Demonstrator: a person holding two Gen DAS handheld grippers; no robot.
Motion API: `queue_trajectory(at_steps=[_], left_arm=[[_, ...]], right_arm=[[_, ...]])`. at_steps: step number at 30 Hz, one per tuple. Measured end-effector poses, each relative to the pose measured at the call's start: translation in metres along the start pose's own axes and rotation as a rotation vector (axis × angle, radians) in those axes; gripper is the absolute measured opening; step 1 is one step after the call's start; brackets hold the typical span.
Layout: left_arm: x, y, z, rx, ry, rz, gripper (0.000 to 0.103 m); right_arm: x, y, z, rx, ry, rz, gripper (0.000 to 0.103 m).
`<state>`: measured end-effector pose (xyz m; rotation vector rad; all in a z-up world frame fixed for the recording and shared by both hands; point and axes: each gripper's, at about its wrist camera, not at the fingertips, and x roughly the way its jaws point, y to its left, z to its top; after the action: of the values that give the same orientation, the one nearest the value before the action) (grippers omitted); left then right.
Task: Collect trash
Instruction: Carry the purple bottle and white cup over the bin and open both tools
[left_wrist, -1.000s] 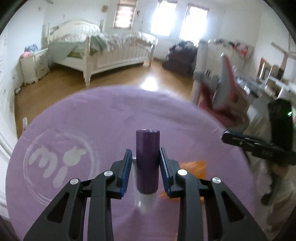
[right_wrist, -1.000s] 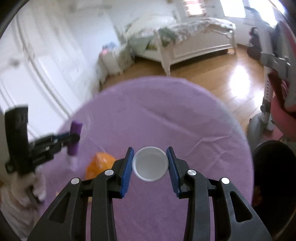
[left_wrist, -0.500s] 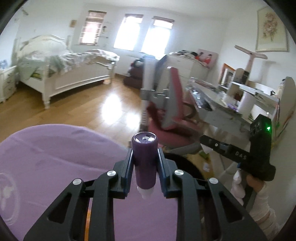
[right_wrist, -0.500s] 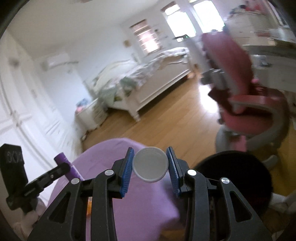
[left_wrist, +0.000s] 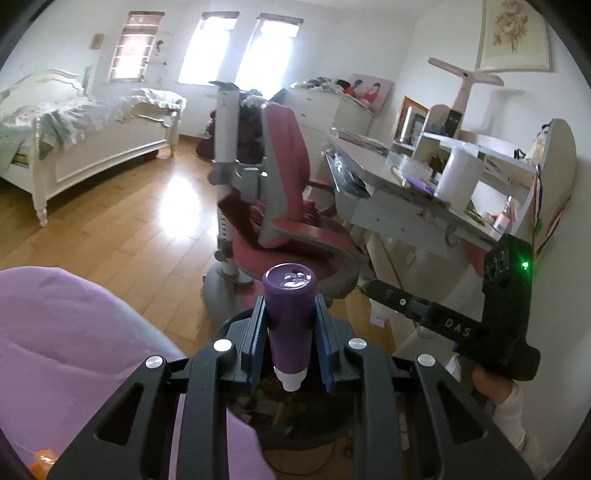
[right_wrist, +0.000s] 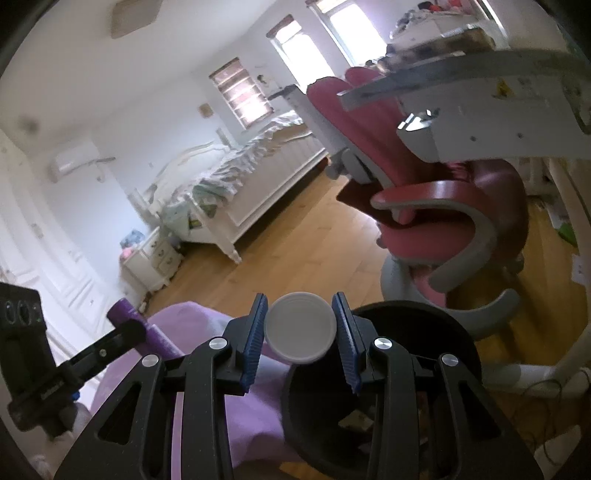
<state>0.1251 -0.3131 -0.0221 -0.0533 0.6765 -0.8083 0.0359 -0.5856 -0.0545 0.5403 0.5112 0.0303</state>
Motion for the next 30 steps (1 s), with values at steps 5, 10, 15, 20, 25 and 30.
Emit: queue_trajectory(at_steps=[5, 10, 15, 20, 25, 30], left_arm=[[0.022, -0.006, -0.006, -0.005, 0.043, -0.019, 0.025], [0.043, -0.009, -0.010, -0.010, 0.077, -0.028, 0.025], [0.058, -0.016, -0.009, -0.002, 0.102, -0.026, 0.026], [0.062, -0.022, -0.010, 0.036, 0.125, 0.005, 0.052], [0.039, -0.022, -0.012, 0.062, 0.054, 0.087, 0.094], [0.013, -0.011, -0.015, 0.046, 0.057, 0.143, 0.097]], right_arm=[[0.000, -0.013, -0.006, 0.019, 0.018, -0.014, 0.037], [0.002, -0.024, -0.012, 0.043, 0.031, -0.032, 0.037], [0.003, -0.035, -0.015, 0.057, 0.045, -0.055, 0.037], [0.001, -0.038, -0.015, 0.068, 0.042, -0.100, 0.072], [-0.003, -0.034, -0.018, 0.079, 0.028, -0.104, 0.080], [0.003, -0.019, -0.022, 0.056, 0.058, -0.078, 0.080]])
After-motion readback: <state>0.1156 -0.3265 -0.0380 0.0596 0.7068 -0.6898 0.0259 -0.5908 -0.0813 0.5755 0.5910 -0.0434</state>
